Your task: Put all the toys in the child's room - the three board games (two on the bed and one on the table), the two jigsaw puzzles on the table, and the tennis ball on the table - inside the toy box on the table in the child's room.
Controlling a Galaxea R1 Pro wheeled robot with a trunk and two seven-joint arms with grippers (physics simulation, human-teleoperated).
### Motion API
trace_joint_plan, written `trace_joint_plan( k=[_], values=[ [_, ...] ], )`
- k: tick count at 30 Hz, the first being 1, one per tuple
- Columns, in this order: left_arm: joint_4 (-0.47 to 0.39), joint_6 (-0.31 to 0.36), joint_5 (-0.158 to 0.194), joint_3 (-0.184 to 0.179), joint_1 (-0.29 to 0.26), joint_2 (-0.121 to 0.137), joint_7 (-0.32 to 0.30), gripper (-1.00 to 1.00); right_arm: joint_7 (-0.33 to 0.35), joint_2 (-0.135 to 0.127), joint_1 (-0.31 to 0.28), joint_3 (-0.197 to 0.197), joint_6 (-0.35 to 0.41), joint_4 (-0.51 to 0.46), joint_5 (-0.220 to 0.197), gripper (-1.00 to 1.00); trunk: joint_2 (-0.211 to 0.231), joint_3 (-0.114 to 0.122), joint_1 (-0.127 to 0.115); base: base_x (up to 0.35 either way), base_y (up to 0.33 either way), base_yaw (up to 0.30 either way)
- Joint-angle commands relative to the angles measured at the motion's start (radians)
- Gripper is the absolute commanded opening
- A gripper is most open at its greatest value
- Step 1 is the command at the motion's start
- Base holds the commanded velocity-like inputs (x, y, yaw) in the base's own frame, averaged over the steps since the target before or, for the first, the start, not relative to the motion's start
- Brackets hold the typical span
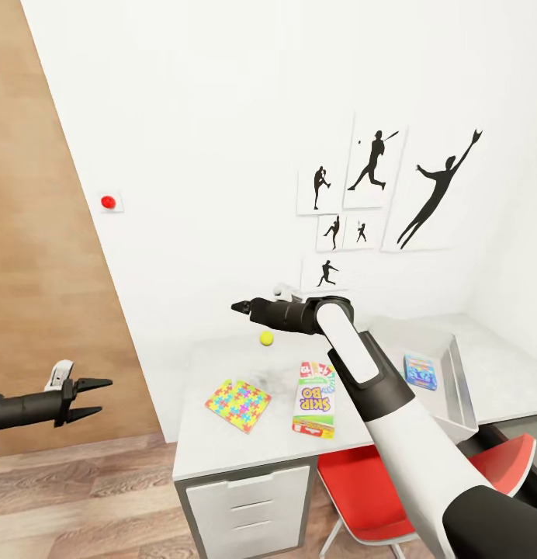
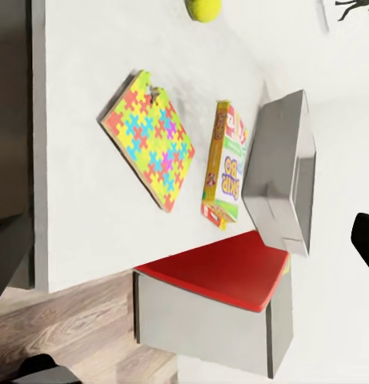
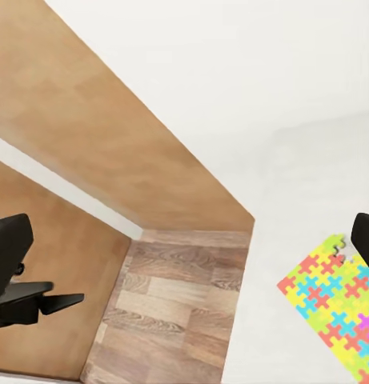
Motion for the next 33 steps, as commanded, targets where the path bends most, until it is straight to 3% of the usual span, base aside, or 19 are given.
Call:
trace_joint_plan(
  k=[1, 12, 16, 22, 26, 29, 33],
  values=[
    [0.0, 0.003, 0.001, 0.001, -0.001, 0.005, -0.001, 1.0, -0.014, 0.0, -0.001, 0.0, 0.0, 0.0, -0.01, 1.0, -0.002, -0.002, 0.001, 0.0, 0.063, 0.0],
    [0.002, -0.05, 0.0, -0.001, 0.003, 0.032, 0.026, 1.0, -0.052, 0.004, -0.001, 0.002, -0.001, 0.01, -0.014, 1.0, -0.002, -0.014, 0.001, 0.0, 0.076, 0.0],
    [0.002, -0.064, -0.001, -0.003, 0.004, 0.028, 0.092, 1.0, -0.093, 0.015, -0.001, 0.002, 0.001, 0.026, -0.015, 1.0, -0.002, -0.021, 0.001, 0.0, 0.006, 0.0],
    [0.002, -0.097, -0.001, -0.003, 0.004, 0.014, 0.328, 1.0, -0.141, 0.032, -0.002, 0.002, 0.009, 0.061, -0.015, 1.0, -0.002, -0.031, 0.001, 0.0, 0.001, 0.0],
    [0.002, -0.134, 0.0, -0.001, 0.004, -0.018, 0.503, 1.0, -0.16, 0.034, -0.002, 0.001, 0.022, 0.073, -0.015, 1.0, -0.002, -0.037, 0.001, 0.0, 0.0, 0.0],
    [0.002, -0.166, 0.0, -0.001, 0.004, -0.036, 0.596, 1.0, -0.17, 0.035, -0.003, 0.001, 0.044, 0.079, -0.014, 1.0, -0.002, -0.042, 0.001, 0.0, 0.0, 0.0],
    [0.002, -0.183, 0.0, 0.002, 0.004, -0.047, 0.671, 1.0, -0.201, 0.044, -0.004, 0.001, 0.065, 0.097, -0.014, 1.0, -0.002, -0.048, 0.001, 0.0, 0.0, 0.0]
  ],
)
